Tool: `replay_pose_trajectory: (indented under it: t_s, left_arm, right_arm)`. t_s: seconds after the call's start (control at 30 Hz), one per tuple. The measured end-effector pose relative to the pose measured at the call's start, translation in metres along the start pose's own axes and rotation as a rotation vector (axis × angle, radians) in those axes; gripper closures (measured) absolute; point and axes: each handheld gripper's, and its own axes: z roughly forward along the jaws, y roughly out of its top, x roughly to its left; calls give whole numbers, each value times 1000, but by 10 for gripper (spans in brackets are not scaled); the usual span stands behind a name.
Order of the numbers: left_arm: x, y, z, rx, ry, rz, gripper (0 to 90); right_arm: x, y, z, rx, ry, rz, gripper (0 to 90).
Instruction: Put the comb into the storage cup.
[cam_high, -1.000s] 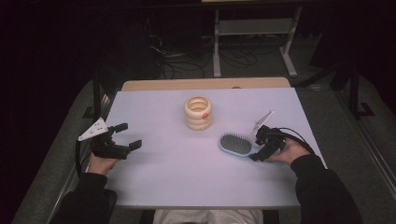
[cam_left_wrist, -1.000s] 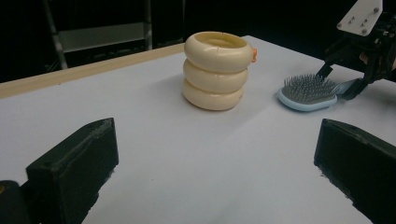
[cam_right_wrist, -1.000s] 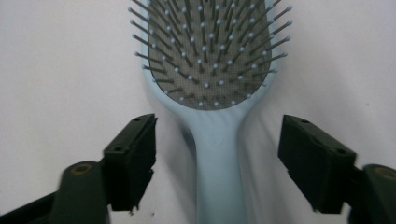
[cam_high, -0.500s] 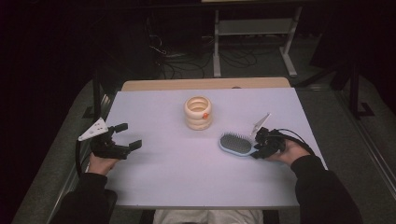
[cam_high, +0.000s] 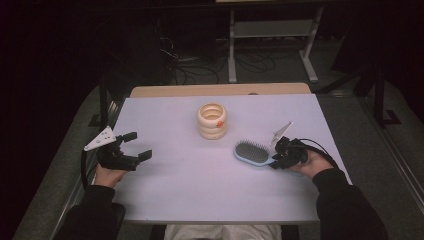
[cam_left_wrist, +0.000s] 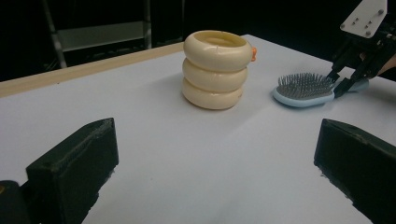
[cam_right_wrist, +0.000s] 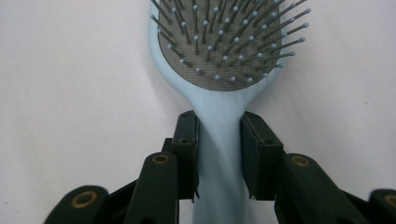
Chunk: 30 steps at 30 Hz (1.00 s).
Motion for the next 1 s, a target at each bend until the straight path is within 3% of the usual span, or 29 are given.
replay_pose_trajectory:
  t_s: [0.47, 1.0]
  left_arm:
    - [0, 0, 0, 0, 2, 1, 0]
    - [1, 0, 0, -1, 2, -2, 0]
  right_arm:
    - [3, 3, -13, -43, -10, -9, 678]
    - [11, 22, -38, -98, -30, -48, 679]
